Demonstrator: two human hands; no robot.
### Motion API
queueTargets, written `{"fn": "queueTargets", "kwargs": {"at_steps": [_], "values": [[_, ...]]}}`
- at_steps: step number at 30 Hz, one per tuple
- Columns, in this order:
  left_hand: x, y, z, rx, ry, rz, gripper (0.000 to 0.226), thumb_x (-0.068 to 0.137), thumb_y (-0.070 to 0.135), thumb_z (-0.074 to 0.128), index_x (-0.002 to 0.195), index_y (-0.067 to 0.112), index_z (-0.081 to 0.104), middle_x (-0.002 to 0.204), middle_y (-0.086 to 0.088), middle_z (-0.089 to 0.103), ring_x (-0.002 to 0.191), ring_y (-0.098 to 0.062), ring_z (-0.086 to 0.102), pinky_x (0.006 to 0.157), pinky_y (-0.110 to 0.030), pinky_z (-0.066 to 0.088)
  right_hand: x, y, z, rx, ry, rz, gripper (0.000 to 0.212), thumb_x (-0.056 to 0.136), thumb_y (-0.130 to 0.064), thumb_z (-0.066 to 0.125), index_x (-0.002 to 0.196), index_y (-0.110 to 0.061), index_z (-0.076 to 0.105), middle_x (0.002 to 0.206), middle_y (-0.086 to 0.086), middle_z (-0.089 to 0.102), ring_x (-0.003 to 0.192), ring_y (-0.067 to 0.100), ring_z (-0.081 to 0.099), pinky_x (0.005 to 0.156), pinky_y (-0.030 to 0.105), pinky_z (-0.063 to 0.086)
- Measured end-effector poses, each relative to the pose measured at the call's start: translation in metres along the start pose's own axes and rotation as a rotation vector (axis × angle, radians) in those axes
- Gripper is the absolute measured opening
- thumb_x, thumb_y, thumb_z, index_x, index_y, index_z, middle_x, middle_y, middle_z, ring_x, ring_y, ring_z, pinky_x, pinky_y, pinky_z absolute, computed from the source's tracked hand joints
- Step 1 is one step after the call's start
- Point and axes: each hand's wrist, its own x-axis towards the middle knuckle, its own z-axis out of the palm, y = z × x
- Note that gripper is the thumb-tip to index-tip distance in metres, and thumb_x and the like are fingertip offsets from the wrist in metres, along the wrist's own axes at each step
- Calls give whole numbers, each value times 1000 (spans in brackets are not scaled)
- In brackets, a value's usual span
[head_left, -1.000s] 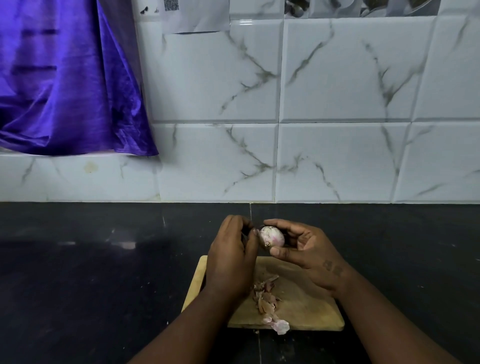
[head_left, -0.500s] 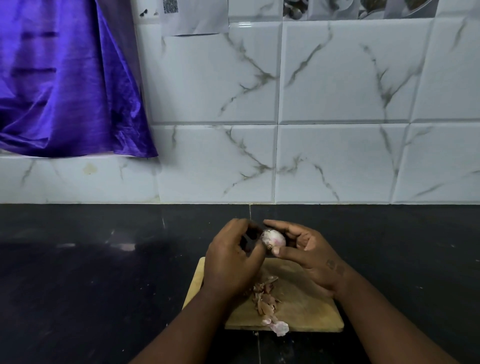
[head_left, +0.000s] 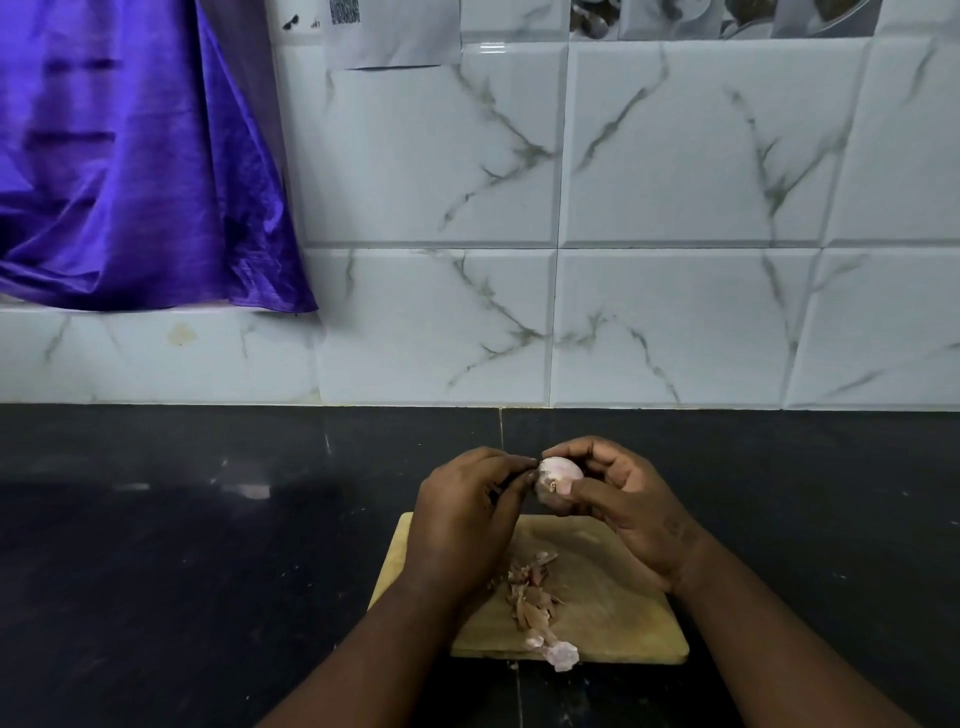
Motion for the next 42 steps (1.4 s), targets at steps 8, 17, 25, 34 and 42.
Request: {"fn": "queueTargets", "kwargs": {"at_steps": [8,17,25,34,42], "values": [[-1,3,0,-13,6,-15,13,91,18,79,103,22,82,94,11,78,84,-2,71,74,-28,61,-1,-2,2,-51,29,-41,26,85,5,74,104,-12,78,108,16,76,108,41,69,90,45,61],[-1,5,-1,3,-9,-61,9,90,19,78,94,26,75,89,15,70,82,-4,65,67,-12,50,-1,0,1,-143,-15,-81,29,76,-11,78,105,-18,79,110,11,76,105,32,71,89,41,60],[-3,8,0,-172,-24,-95,9,92,19,78,99,24,78,91,15,74,86,-4,71,73,-27,60,-1,-2,0,-69,10,-73,29,85,7,73,106,-12,79,109,12,77,103,26,72,84,34,60],[-3,3,1,-139,-20,-149,12,88,15,82,93,26,80,84,13,75,79,-5,70,70,-32,61,-3,1,0,-226,-12,-89,34,81,3,79,108,-19,79,110,5,77,104,28,73,94,47,60],[-2,3,6,-357,-23,-327,18,98,12,69,93,29,75,88,8,74,82,-9,71,74,-38,62,-2,-4,0,-17,5,-76,37,77,-1,78,113,-10,77,110,12,78,107,30,74,84,32,61]]}}
